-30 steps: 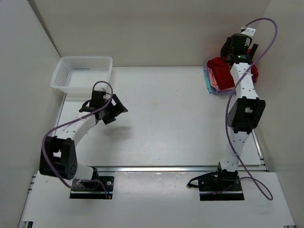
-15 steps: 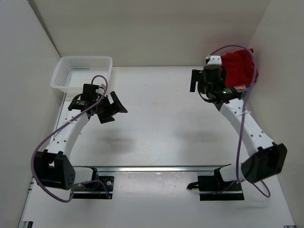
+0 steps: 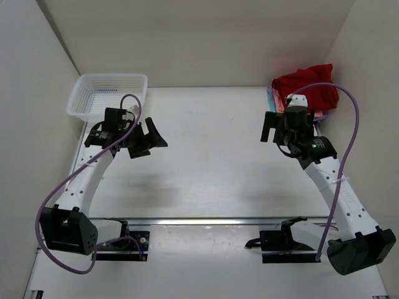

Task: Fold and stack the t-shirts
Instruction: Put the neatly folded tshirt into the corner of the board with the right arm

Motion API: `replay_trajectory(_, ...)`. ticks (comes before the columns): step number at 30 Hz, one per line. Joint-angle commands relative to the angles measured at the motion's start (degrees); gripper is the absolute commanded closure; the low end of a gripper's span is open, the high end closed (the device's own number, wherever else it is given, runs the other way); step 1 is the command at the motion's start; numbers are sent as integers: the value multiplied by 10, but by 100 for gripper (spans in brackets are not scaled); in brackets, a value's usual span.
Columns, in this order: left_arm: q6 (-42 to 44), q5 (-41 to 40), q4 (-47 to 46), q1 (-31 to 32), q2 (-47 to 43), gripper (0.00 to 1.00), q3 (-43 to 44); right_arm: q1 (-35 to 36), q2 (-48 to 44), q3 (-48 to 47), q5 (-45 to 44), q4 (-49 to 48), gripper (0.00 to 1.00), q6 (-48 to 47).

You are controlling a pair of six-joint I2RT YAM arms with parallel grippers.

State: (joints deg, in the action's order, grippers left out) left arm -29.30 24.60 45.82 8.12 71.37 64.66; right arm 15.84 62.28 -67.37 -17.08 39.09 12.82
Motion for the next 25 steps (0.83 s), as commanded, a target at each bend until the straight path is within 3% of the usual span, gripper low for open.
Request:
replay_trajectory(1,17,-3,7,11,-26,1,14,-4,-33,12,19,13,1,27)
replay_trajectory(19,4,-3,13,1,-51,1,-10,-23,-67,53,65,6,1,22)
replay_trajectory(25,24,-83,40,3,-62,1,35,-14,-58,51,64,12,1,1)
